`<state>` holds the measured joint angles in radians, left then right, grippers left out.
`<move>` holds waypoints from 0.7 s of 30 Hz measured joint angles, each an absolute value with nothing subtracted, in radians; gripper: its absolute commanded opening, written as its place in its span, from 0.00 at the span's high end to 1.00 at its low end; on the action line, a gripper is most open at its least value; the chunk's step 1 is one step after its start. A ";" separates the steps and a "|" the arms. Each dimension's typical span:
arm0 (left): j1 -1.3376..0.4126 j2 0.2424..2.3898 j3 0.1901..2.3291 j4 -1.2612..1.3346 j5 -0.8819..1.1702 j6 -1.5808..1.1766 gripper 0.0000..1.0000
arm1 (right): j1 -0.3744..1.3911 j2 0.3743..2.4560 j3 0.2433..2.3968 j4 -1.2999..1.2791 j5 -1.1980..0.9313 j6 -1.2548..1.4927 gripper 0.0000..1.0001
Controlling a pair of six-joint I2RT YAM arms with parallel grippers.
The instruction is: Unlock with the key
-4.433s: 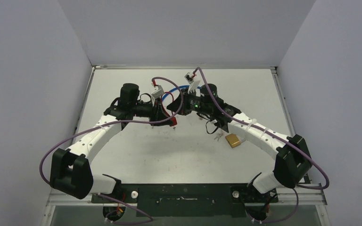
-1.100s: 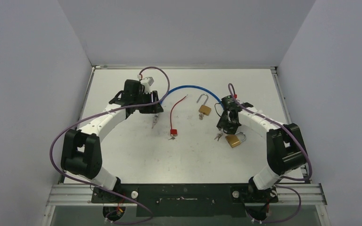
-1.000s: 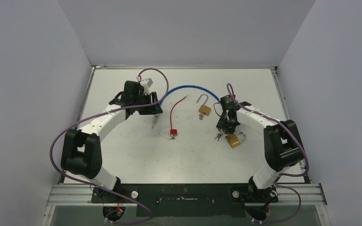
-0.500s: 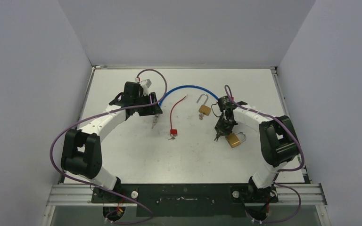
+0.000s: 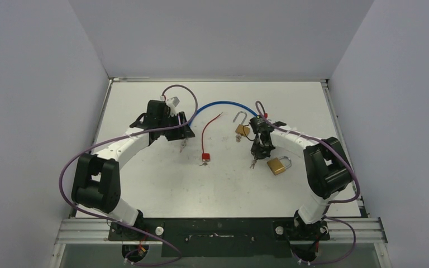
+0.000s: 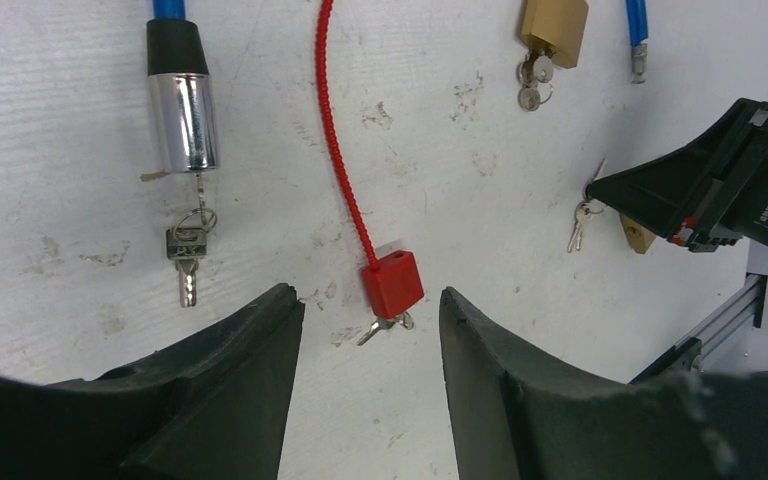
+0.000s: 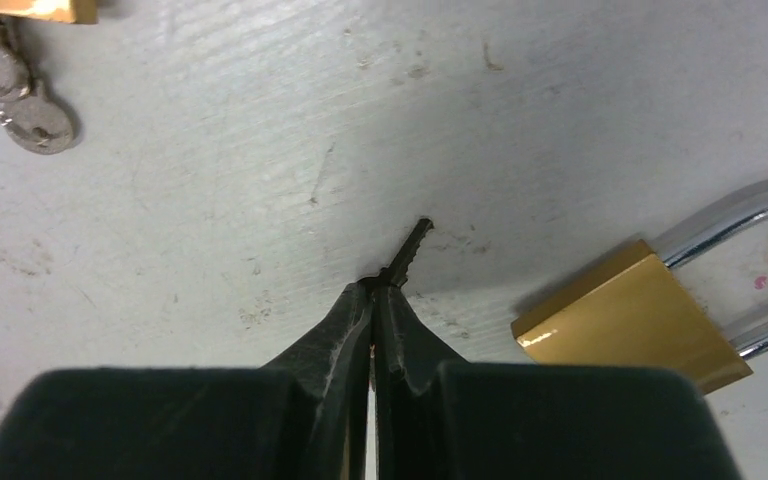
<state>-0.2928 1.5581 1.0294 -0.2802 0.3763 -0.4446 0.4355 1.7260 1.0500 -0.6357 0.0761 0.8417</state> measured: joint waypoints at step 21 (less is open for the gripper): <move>-0.391 1.498 0.770 0.516 0.619 -1.011 0.40 | 0.499 1.259 0.889 -0.152 -0.309 0.500 1.00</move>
